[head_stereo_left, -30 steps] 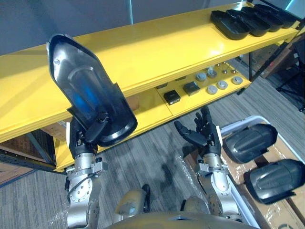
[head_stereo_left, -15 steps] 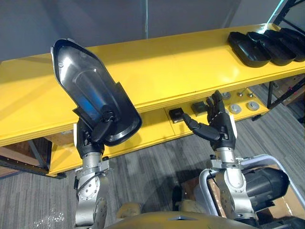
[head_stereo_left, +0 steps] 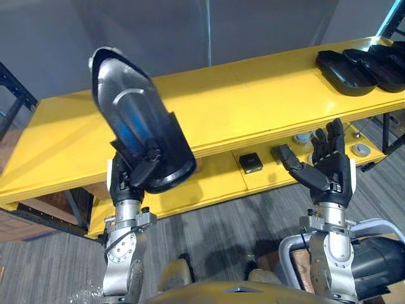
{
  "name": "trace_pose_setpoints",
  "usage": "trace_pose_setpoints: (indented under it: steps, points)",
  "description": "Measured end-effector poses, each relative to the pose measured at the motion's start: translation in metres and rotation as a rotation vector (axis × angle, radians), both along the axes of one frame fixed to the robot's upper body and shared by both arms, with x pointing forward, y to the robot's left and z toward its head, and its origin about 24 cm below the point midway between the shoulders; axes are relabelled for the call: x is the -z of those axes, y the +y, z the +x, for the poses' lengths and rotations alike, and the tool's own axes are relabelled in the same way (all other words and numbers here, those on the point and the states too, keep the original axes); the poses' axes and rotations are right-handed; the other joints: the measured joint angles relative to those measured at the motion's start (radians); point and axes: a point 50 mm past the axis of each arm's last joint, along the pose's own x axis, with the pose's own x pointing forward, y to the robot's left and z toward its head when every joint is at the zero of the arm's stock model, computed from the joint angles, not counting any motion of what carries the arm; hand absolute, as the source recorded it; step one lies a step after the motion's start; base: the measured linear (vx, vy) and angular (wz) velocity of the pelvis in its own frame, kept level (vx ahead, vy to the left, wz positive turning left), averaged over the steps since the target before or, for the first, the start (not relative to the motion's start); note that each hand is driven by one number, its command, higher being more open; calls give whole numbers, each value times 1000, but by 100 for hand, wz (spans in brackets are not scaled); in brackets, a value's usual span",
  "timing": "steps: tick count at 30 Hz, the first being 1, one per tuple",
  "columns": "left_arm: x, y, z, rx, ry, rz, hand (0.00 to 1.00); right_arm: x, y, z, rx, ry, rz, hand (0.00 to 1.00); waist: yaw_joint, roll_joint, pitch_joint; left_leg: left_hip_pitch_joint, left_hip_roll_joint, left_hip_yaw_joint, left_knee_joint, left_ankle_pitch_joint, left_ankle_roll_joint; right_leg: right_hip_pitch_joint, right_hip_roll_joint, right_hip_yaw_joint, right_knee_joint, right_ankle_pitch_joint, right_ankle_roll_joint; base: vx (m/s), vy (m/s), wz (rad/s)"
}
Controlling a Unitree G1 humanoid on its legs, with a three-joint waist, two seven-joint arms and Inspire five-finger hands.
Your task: Walk over and take three plastic housings, then place them on the shelf
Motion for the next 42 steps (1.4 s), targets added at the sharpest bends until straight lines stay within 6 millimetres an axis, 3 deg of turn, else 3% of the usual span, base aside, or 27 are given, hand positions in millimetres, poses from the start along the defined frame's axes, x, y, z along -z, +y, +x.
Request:
trace_pose_setpoints:
  steps: [3,5,7,10,16,19,22,25,28,35,41,42]
  points:
    - [-14,-1,11,68,-56,66,0,1,12,1,-44,-5,18,100,-10,-36,-10,20,-43,103,-24,-18,30,-33,-52,64,-20,18,26,67,289,-77]
    - [-23,-4,21,109,-83,97,0,3,18,2,-61,-5,60,100,-17,-44,-15,31,-56,155,-43,-21,49,-43,-79,67,-33,22,21,88,219,-66]
    - [-32,-6,24,130,-92,113,0,5,30,3,-87,-2,86,100,-33,-50,-20,47,-61,217,-61,-17,65,-54,-96,62,-59,71,14,99,141,-64]
    - [-41,-17,37,175,-83,111,0,5,38,4,-106,2,84,100,-58,-50,-23,47,-58,246,-61,-25,63,-58,-94,49,-106,123,72,111,25,-38]
    - [-53,-33,70,219,-62,92,0,-7,33,9,-125,-5,-60,100,-101,-44,-22,21,-32,245,-57,-31,53,-83,-59,46,-125,139,62,34,-47,-8]
    - [-62,-23,98,129,-51,86,0,-21,30,15,-141,-48,-98,100,-120,-37,-5,20,-32,263,-52,-33,51,-95,-60,66,-125,144,65,-76,-14,-18]
    - [-77,12,127,-84,-29,-3,0,-35,31,19,-201,-89,-150,100,-146,-27,31,-13,-23,291,-20,-52,50,-133,-59,96,-124,148,66,-154,0,-29]
    - [-84,41,144,-275,11,-126,0,-39,32,19,-247,-98,-148,100,-172,-21,79,-28,-18,304,0,-54,51,-155,-55,114,-123,155,62,-99,-20,-18]
    - [-84,56,152,-382,62,-157,0,-38,36,21,-286,-82,-140,100,-176,-20,114,-54,-1,313,27,-57,52,-177,-43,128,-125,174,69,-37,-30,-12]
    - [-95,61,158,-389,48,-176,0,-36,59,21,-419,-77,-142,100,-177,-22,146,-55,-3,299,24,-57,52,-172,-42,125,-124,174,69,-23,-20,2]
    - [-99,60,161,-334,45,-152,0,-37,60,22,-418,-81,-147,100,-170,-21,165,-55,-4,286,28,-56,53,-161,-43,113,-124,172,68,-59,-16,6]
    - [-99,62,161,-331,57,-138,100,-37,61,22,-421,-80,-146,100,-171,-21,165,-55,-4,283,28,-55,53,-159,-43,110,-124,172,68,-39,-18,4]
